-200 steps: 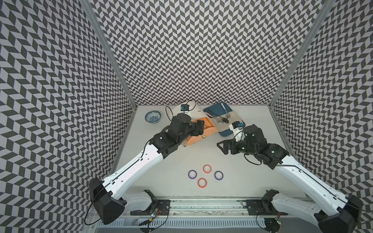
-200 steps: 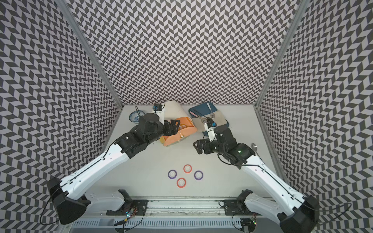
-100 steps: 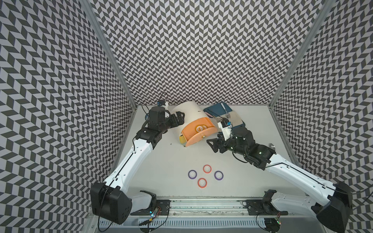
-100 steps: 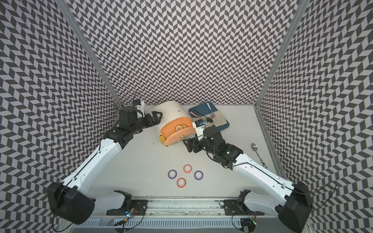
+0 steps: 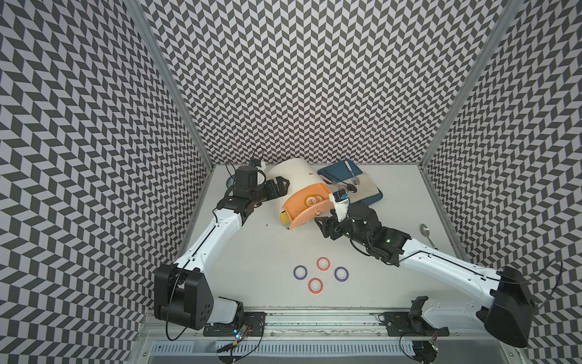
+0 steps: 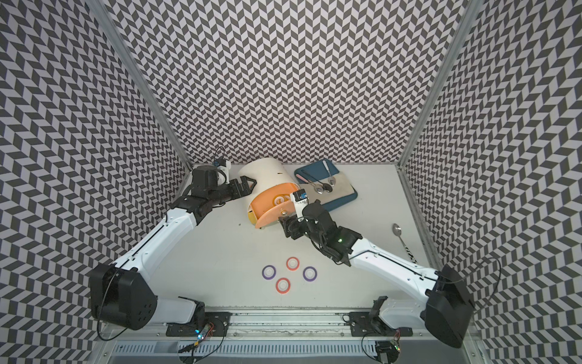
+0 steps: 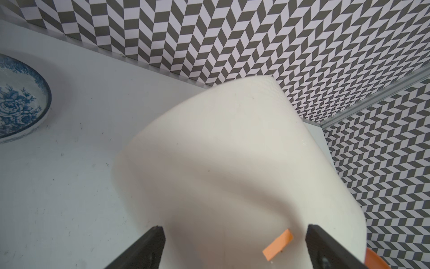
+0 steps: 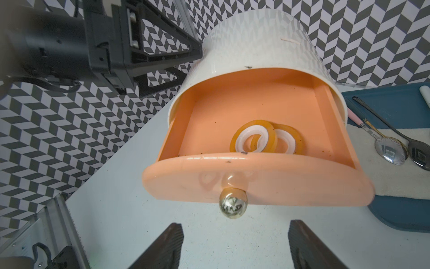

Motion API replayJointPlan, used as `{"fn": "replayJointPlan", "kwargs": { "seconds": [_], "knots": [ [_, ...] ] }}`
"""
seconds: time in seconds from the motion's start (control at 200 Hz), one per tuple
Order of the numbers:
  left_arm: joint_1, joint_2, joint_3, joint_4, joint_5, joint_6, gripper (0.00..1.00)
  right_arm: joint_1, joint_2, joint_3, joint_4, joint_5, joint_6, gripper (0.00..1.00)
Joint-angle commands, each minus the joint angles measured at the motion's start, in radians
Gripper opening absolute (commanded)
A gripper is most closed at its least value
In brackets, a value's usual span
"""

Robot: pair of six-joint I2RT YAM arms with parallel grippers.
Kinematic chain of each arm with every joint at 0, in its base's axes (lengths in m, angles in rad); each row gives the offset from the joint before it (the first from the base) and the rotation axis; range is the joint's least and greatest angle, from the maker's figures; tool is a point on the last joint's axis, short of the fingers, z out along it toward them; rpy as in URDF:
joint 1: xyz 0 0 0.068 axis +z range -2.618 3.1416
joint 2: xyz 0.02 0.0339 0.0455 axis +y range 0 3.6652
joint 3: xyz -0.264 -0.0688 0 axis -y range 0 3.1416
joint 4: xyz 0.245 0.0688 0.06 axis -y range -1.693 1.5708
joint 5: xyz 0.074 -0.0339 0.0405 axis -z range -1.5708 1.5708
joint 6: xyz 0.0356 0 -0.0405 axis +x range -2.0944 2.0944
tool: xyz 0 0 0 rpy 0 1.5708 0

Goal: Place the transparent tape into the drawer according to color
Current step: Close the drawer in the storage box.

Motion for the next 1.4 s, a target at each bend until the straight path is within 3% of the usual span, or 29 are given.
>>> {"fn": "replayJointPlan", "kwargs": {
  "seconds": [0.0,0.245,1.397],
  "knots": [
    [0.010,0.005,-0.017,0.021,0.017,0.027,0.99,0.008,0.027,0.022,0.088,0.038,0.004,0.73],
    [0.038,0.006,-0.020,-0.001,0.023,0.055,0.99,0.023,0.091,0.057,0.141,0.058,-0.004,0.62],
    [0.087,0.045,-0.012,-0.047,0.076,0.174,1.00,0.078,0.385,0.229,0.373,0.079,-0.022,0.62]
  ]
}}
